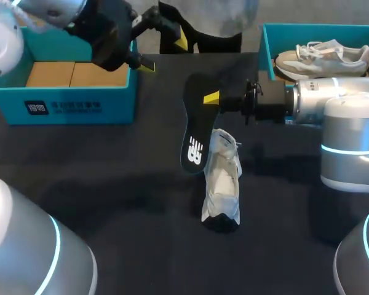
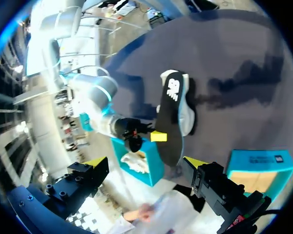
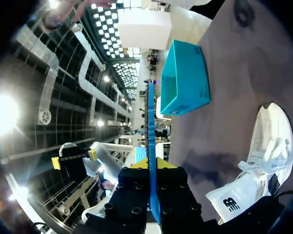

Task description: Take the shoe out of the shoebox, open the shoe tongue, remove and reinsert the insole, then place the shoe into the shoebox

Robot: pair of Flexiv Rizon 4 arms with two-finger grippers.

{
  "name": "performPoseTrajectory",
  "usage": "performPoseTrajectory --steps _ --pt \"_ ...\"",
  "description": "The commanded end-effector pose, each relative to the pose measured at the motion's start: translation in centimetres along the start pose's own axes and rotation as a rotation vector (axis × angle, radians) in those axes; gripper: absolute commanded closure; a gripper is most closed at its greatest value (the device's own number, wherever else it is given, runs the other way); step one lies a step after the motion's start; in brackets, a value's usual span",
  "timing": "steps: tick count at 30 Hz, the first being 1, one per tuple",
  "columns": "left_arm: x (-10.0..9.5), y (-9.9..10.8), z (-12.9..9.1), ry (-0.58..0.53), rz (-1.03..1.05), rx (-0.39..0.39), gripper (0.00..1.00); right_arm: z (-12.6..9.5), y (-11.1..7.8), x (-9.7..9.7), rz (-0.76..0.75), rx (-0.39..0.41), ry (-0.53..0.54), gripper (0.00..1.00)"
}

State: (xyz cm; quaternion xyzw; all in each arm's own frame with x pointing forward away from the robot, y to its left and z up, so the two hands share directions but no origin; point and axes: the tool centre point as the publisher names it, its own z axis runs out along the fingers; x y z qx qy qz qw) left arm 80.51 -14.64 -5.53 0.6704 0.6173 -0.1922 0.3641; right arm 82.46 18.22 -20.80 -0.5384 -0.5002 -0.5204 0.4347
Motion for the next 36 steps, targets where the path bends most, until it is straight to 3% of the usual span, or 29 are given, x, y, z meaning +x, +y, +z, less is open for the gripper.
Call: performPoseTrajectory --steps 1,15,28,36 --pt "1.0 -0.1 0.2 -0.472 -0.023 -0.02 0.0 0.2 0.0 -0.1 0.0 -0.002 -0.001 1.0" --pt "2.4 -0.8 0.2 -0.642 -0.037 0.117 0.0 0.2 0.0 -0.1 0.0 -0.002 -0.001 1.0" --pt "5.2 -2.1 -0.5 -0.697 -0.057 0.092 0.0 0.2 0.0 -0.1 0.0 -0.002 -0.001 1.0" --pt "7.1 -3.1 0.7 -0.764 -0.055 0.202 0.0 0.2 0.0 -0.1 0.0 -0.002 -0.001 1.0"
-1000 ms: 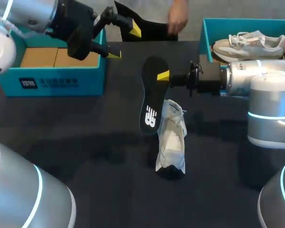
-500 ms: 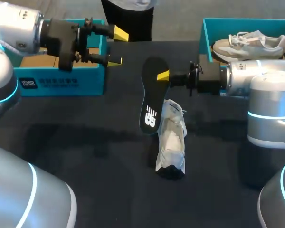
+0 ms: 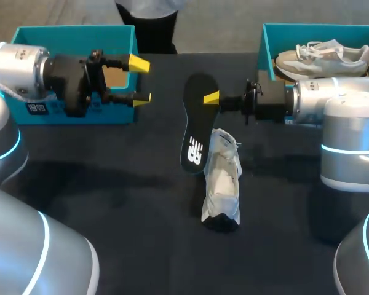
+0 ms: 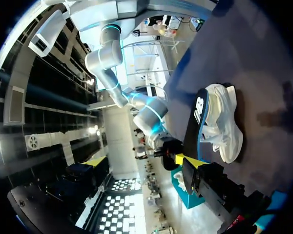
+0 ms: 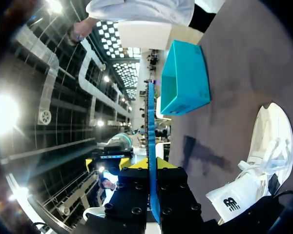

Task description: Take the shoe out of the shoebox, open the shoe tongue, remove and reinsert the insole, then place the shoe into the shoebox

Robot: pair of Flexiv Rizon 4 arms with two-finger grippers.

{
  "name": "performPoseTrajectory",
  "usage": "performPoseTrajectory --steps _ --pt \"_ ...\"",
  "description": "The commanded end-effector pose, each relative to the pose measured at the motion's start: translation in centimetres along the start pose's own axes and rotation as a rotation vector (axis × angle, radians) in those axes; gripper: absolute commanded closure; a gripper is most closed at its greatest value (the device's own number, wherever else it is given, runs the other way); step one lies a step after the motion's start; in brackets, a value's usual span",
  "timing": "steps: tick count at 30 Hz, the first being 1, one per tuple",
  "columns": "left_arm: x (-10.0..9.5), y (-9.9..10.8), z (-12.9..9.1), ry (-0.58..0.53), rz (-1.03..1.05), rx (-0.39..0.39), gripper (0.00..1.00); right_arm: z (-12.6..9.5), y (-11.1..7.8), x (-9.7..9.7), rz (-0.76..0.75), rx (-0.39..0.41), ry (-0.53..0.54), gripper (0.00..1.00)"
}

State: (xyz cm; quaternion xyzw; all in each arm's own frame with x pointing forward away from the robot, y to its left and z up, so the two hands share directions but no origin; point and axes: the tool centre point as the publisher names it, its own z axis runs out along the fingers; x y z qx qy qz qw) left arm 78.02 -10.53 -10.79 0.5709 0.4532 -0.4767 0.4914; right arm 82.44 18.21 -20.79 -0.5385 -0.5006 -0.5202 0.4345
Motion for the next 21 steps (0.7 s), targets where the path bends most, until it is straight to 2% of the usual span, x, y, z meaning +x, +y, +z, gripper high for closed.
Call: performPoseTrajectory --steps 1,2,6,11,21 --pt "1.1 0.6 -0.2 -0.05 0.001 0.03 0.0 0.2 0.0 -0.1 0.0 -0.002 0.0 1.0" --pt "1.9 0.6 -0.3 -0.053 0.0 0.032 0.0 0.2 0.0 -0.1 0.0 -0.002 0.0 1.0" --pt "3.2 0.8 -0.5 -0.049 -0.007 0.022 0.0 0.2 0.0 -0.1 0.0 -0.002 0.0 1.0" --pt "4.5 1.9 -0.2 -0.038 -0.013 -0.014 0.0 0.2 0.0 -0.1 0.0 -0.002 0.0 1.0" --pt "4.5 1.9 -0.2 -0.038 -0.013 -0.014 0.0 0.2 0.0 -0.1 0.0 -0.002 0.0 1.0"
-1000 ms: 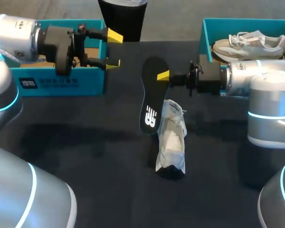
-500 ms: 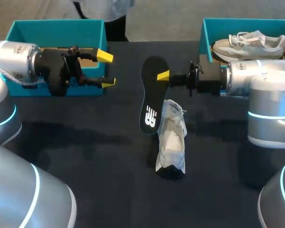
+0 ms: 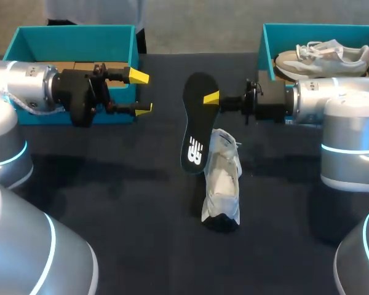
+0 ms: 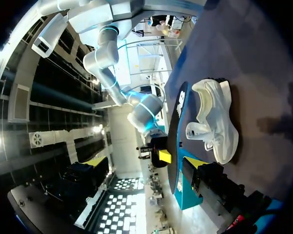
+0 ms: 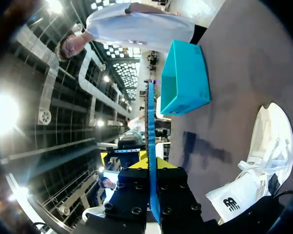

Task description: Take the shoe out of the shoebox, open the shoe tongue, remove and reinsert the insole, then place the shoe into the shoebox

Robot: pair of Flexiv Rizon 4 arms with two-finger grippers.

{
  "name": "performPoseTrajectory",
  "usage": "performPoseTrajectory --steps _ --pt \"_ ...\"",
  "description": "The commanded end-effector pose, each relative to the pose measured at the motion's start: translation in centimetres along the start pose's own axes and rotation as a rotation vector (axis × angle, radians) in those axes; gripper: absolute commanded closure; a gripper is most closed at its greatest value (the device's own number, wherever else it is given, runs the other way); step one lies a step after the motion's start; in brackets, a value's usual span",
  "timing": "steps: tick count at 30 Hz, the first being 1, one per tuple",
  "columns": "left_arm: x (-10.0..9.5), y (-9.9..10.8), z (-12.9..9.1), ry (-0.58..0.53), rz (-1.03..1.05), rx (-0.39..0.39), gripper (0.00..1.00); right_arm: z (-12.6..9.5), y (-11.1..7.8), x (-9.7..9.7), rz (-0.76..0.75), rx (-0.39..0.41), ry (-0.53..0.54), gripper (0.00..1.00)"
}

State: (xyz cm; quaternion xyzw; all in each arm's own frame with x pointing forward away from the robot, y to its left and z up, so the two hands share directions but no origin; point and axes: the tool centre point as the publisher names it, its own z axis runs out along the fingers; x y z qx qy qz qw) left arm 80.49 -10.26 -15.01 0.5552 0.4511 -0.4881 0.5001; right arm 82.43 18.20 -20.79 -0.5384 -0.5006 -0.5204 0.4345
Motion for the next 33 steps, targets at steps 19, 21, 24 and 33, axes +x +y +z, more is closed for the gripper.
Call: performPoseTrajectory --steps 19,21,24,33 --pt "3.5 3.4 2.9 -0.06 0.048 -0.018 0.0 0.2 0.0 -0.1 0.0 -0.002 -0.001 1.0" --pt "3.3 3.8 3.5 -0.063 0.057 -0.016 0.0 0.2 0.0 -0.1 0.0 -0.002 -0.001 1.0" --pt "3.1 4.1 4.2 -0.061 0.068 -0.016 0.0 0.2 0.0 -0.1 0.0 -0.002 -0.001 1.0" --pt "4.5 3.3 5.2 -0.059 0.05 -0.026 0.0 0.6 -0.4 0.4 0.005 -0.01 0.0 1.0"
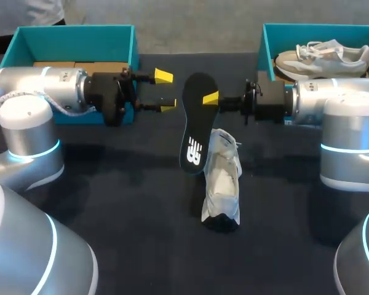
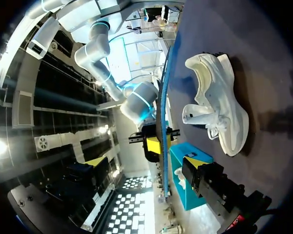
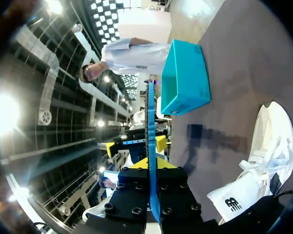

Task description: Take the shoe out of the shoebox, open the shoe tongue, remove and reinsert the insole, then place the shoe into the shoebox

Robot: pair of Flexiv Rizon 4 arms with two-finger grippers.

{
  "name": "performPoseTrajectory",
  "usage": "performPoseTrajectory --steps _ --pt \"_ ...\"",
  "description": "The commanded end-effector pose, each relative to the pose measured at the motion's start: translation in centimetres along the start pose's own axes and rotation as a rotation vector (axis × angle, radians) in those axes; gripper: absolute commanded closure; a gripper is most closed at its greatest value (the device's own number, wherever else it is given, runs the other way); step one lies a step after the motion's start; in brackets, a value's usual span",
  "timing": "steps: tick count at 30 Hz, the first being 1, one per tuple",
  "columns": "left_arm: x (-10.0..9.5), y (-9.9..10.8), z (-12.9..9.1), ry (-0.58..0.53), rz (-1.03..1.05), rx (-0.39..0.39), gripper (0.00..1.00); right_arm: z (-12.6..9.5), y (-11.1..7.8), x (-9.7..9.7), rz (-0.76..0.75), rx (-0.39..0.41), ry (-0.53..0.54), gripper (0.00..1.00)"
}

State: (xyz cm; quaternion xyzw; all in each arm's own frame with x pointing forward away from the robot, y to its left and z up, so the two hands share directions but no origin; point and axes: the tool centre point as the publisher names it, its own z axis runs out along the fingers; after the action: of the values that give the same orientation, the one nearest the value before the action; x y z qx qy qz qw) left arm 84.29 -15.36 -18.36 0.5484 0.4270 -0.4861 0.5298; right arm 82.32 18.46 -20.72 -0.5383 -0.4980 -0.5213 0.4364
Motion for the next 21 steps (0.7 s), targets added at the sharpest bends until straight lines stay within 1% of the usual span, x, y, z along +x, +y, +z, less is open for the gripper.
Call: performPoseTrajectory --steps 1,9,11,12,13,14,15,16,17,18,20,21 --pt "0.8 -0.7 0.5 -0.003 -0.001 -0.007 0.0 0.5 -0.3 0.3 0.002 -0.01 -0.007 1.0" --pt "0.9 -0.6 1.2 -0.011 0.001 -0.003 0.0 1.1 -0.5 0.7 -0.006 -0.026 -0.016 1.0" --pt "0.9 -0.5 1.2 -0.01 0.003 -0.004 0.12 1.3 -0.6 0.7 0.0 -0.028 -0.018 1.0" --pt "0.9 -0.5 1.2 -0.01 0.004 -0.004 0.13 1.3 -0.6 0.7 0.003 -0.03 -0.021 1.0" --pt "1.0 -0.4 1.3 -0.01 0.005 -0.003 0.18 1.3 -0.6 0.7 0.003 -0.03 -0.021 1.0" --pt "1.0 -0.4 1.3 -0.01 0.005 -0.003 0.18 1.3 -0.6 0.7 0.003 -0.03 -0.021 1.0" --pt "1.1 -0.2 1.4 -0.01 0.005 -0.003 0.27 1.3 -0.6 0.7 0.003 -0.03 -0.021 1.0" --pt "1.1 -0.2 1.5 -0.008 0.007 -0.004 0.32 1.3 -0.6 0.7 0.003 -0.03 -0.021 1.0" --pt "1.1 -0.2 1.5 -0.008 0.007 -0.004 0.32 1.3 -0.6 0.7 0.003 -0.03 -0.021 1.0" --pt "1.2 -0.1 1.6 -0.009 0.007 -0.005 0.42 1.3 -0.6 0.7 0.003 -0.03 -0.021 1.0" --pt "1.2 -0.1 1.8 -0.009 0.007 -0.005 0.43 1.3 -0.6 0.7 0.003 -0.03 -0.021 1.0" --pt "1.3 -0.1 2.0 -0.011 0.006 -0.005 0.46 1.3 -0.6 0.7 0.003 -0.03 -0.021 1.0"
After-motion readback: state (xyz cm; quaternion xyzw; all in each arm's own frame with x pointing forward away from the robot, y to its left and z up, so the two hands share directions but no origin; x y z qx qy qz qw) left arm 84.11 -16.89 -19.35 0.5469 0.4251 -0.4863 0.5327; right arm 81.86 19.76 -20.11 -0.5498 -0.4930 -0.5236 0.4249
